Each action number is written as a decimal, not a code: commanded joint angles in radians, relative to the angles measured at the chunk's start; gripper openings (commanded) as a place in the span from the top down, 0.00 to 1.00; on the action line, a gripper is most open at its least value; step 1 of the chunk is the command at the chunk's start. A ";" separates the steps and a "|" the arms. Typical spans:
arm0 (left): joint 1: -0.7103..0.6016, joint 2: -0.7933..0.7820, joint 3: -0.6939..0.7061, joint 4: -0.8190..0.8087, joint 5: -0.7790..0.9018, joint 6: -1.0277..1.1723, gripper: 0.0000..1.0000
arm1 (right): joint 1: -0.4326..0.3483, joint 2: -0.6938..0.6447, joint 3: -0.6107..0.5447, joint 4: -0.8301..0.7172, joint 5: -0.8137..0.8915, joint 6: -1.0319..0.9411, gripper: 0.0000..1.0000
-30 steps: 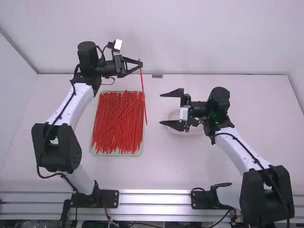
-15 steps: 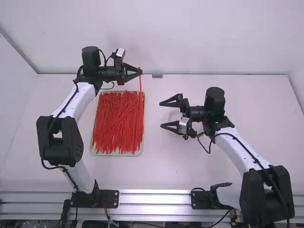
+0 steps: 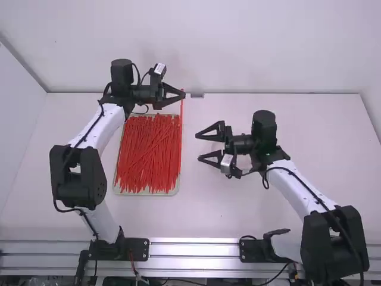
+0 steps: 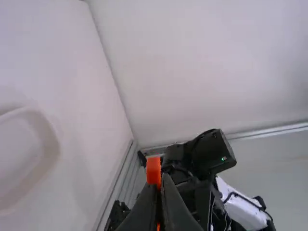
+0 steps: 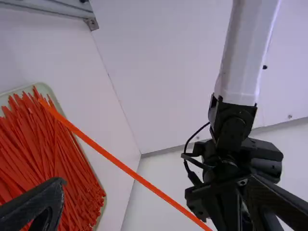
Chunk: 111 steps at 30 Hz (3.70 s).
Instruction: Fasten the cable tie
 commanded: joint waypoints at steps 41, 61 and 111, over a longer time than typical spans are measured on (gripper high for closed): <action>0.003 0.005 -0.013 -0.199 -0.122 -0.198 0.98 | 0.100 0.062 0.022 0.006 0.122 -0.237 0.00; -0.011 0.005 -0.016 -0.192 -0.129 -0.182 0.98 | 0.100 0.062 0.022 0.086 0.063 -0.214 0.41; -0.034 0.005 -0.016 -0.111 -0.134 -0.198 0.98 | 0.091 0.062 0.022 0.081 0.037 -0.218 1.00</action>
